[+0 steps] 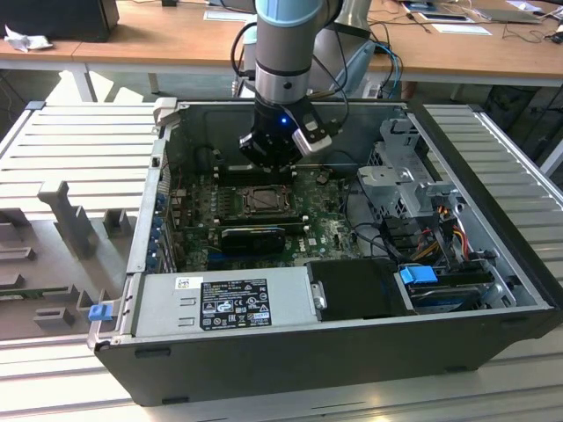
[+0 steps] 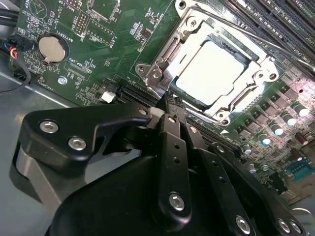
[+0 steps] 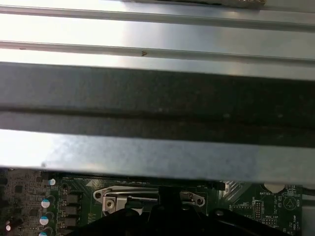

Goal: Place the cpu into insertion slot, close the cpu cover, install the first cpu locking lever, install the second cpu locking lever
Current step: 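Install the second cpu locking lever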

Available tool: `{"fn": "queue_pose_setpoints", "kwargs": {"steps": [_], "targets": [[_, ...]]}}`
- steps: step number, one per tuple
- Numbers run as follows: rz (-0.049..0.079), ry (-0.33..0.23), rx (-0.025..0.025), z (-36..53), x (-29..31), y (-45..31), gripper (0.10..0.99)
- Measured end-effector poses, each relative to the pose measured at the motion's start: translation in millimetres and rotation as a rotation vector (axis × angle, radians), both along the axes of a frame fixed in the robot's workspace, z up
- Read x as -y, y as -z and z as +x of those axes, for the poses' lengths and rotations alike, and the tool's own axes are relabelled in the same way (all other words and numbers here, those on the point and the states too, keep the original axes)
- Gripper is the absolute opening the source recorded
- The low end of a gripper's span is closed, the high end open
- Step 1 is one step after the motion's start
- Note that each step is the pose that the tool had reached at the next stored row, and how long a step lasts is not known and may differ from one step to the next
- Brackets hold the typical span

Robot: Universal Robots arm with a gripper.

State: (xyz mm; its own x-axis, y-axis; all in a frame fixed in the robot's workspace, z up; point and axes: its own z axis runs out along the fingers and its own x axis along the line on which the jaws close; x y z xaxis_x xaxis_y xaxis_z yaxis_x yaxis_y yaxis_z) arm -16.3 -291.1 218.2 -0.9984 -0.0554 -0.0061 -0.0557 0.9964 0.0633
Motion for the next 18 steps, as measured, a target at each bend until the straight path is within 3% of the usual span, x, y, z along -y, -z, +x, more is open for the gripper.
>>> {"fn": "queue_pose_setpoints", "kwargs": {"steps": [9, 12, 14, 18], "targets": [[0.000, 0.000, -0.0002, 0.0, 4.3, -0.4, 0.106], [-0.002, 0.000, -0.0001, 0.0, 4.3, -3.2, 0.106], [-0.002, 0.000, 0.0002, 0.0, 4.6, -10.0, 0.106], [-0.002, 0.000, -0.0001, 0.0, 7.3, -10.1, 0.106]]}}
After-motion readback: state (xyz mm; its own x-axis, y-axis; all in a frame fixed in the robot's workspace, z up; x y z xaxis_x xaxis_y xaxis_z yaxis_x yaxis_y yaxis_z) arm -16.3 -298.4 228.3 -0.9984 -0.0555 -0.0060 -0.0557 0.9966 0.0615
